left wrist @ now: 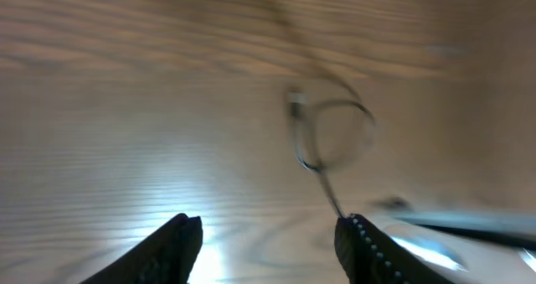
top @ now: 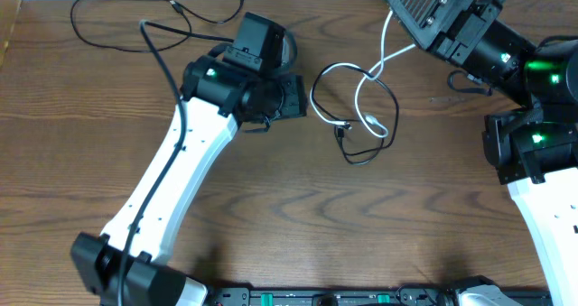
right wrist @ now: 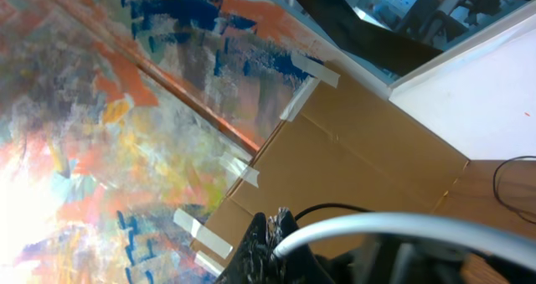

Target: Untangle cables

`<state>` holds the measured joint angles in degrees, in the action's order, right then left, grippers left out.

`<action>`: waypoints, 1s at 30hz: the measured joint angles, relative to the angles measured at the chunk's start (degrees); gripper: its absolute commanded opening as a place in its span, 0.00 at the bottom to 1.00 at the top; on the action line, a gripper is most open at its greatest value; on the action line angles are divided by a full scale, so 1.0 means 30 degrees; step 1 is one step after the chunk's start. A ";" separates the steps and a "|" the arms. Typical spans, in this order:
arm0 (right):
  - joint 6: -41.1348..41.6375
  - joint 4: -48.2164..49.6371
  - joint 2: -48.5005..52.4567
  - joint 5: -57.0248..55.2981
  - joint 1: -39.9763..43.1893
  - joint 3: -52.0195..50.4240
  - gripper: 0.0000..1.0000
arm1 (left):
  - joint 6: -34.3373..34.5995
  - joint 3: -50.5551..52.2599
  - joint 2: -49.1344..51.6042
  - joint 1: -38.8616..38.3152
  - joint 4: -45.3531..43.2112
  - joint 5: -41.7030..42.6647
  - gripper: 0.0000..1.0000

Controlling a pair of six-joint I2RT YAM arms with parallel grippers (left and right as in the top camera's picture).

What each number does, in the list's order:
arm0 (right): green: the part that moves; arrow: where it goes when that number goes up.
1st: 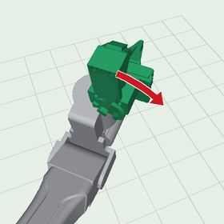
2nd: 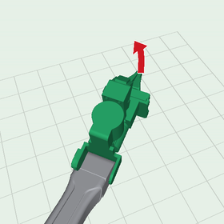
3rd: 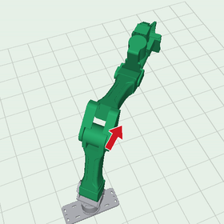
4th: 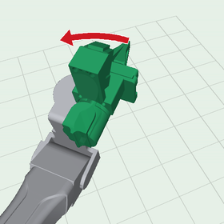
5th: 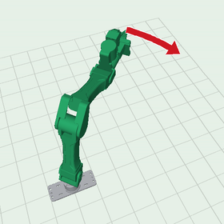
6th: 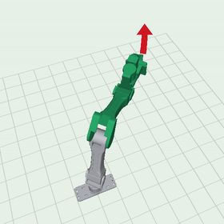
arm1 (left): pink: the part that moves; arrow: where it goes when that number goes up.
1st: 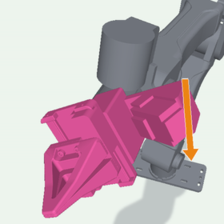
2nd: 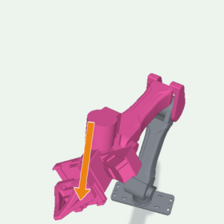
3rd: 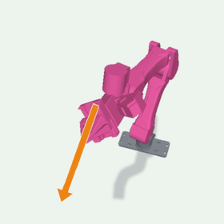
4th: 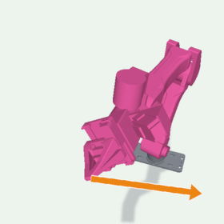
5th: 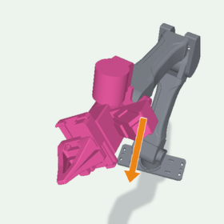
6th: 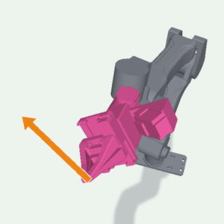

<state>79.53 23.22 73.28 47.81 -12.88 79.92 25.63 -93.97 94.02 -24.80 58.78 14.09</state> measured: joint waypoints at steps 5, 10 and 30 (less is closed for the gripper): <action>-0.0007 -0.0007 0.0000 0.0117 0.0044 0.0000 0.01 | 0.0364 0.0000 0.1763 0.0240 0.0612 -0.1967 0.47; -0.0357 -0.0816 0.0000 0.0117 0.0109 0.0000 0.01 | 0.0525 0.0160 0.2608 0.0962 0.1552 -0.2164 0.46; -0.5195 -1.3755 0.1042 -0.7417 -0.0896 -0.0270 0.01 | -0.4350 0.0160 0.1370 0.1734 0.2164 0.9959 0.47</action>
<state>63.94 -18.04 76.40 25.56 -15.57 79.11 12.58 -93.49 98.13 -19.59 65.28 43.97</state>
